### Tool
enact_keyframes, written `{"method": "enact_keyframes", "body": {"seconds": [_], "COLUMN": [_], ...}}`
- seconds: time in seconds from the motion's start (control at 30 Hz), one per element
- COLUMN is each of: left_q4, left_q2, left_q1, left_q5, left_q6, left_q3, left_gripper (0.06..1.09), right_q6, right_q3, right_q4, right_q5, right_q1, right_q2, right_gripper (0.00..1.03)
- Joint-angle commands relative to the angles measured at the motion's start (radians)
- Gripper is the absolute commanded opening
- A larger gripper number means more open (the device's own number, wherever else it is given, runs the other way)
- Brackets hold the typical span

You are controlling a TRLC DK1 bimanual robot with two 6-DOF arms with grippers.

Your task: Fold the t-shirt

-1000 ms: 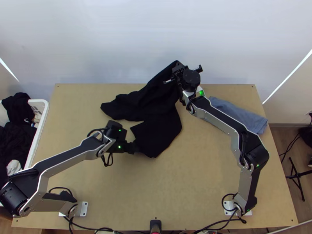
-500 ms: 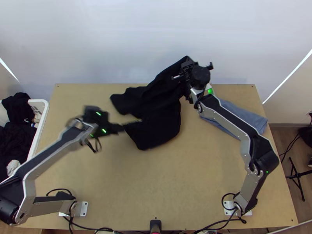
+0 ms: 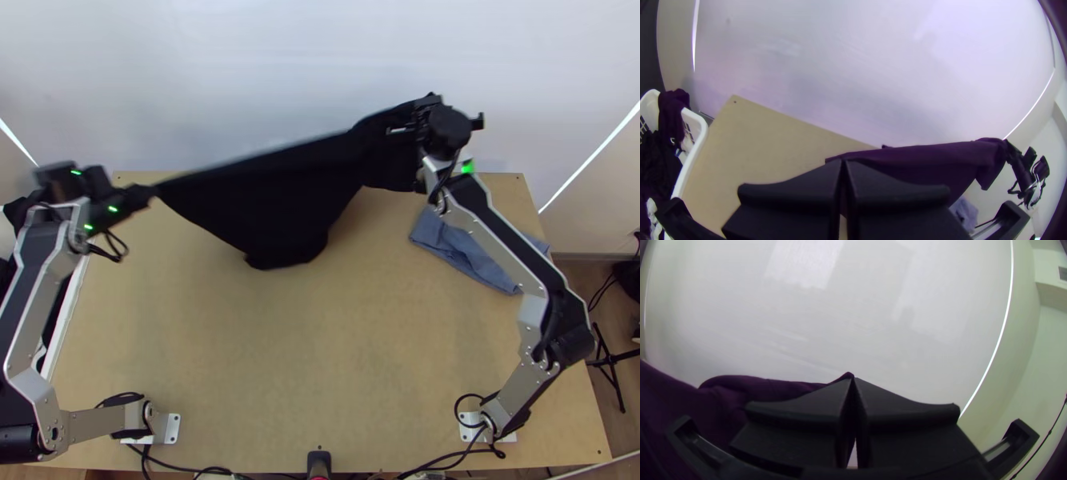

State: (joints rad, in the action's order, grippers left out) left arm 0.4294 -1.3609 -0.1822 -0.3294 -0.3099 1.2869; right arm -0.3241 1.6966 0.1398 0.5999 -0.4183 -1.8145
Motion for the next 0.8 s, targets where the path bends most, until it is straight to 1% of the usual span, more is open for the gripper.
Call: {"method": "enact_keyframes", "body": {"seconds": [0.0,0.07,0.13,0.23,0.27,0.3,0.33,0.37,0.5,0.57,0.63,0.67,0.77], "left_q4": [0.039,0.048,0.066,0.115,0.126,0.143,0.158,0.177,0.278,0.318,0.335,0.336,0.338], "left_q2": [0.002,-0.012,-0.043,-0.106,-0.127,-0.150,-0.175,-0.198,-0.293,-0.325,-0.337,-0.337,-0.334], "left_q1": [-0.128,-0.128,-0.132,-0.138,-0.138,-0.138,-0.138,-0.135,-0.122,-0.108,-0.091,-0.083,-0.062], "left_q5": [0.038,0.075,0.086,0.113,0.136,0.156,0.170,0.193,0.227,0.237,0.239,0.239,0.250], "left_q6": [-0.003,-0.003,-0.001,0.000,0.005,0.014,0.025,0.029,0.048,0.061,0.065,0.065,0.065], "left_q3": [0.154,0.196,0.249,0.364,0.402,0.443,0.483,0.526,0.716,0.805,0.865,0.888,0.947], "left_gripper": [0.09,0.09,0.09,0.09,0.09,0.09,0.09,0.09,0.09,0.09,0.09,0.09,0.09], "right_q6": [0.277,0.303,0.303,0.246,0.226,0.221,0.223,0.224,0.221,0.221,0.220,0.221,0.224], "right_q3": [0.107,0.136,0.183,0.255,0.281,0.321,0.365,0.408,0.598,0.601,0.598,0.589,0.554], "right_q4": [-0.336,-0.396,-0.456,-0.490,-0.497,-0.523,-0.575,-0.605,-0.758,-0.773,-0.792,-0.801,-0.809], "right_q5": [-0.101,-0.143,-0.209,-0.255,-0.265,-0.299,-0.368,-0.408,-0.489,-0.540,-0.575,-0.598,-0.631], "right_q1": [0.042,0.046,0.058,0.104,0.127,0.156,0.187,0.222,0.325,0.352,0.355,0.352,0.309], "right_q2": [0.057,0.058,0.057,0.035,0.026,0.015,0.007,-0.002,-0.057,-0.031,0.007,0.035,0.123], "right_gripper": [0.03,0.03,0.03,0.03,0.03,0.03,0.03,0.03,0.03,0.03,0.03,0.03,0.03]}}
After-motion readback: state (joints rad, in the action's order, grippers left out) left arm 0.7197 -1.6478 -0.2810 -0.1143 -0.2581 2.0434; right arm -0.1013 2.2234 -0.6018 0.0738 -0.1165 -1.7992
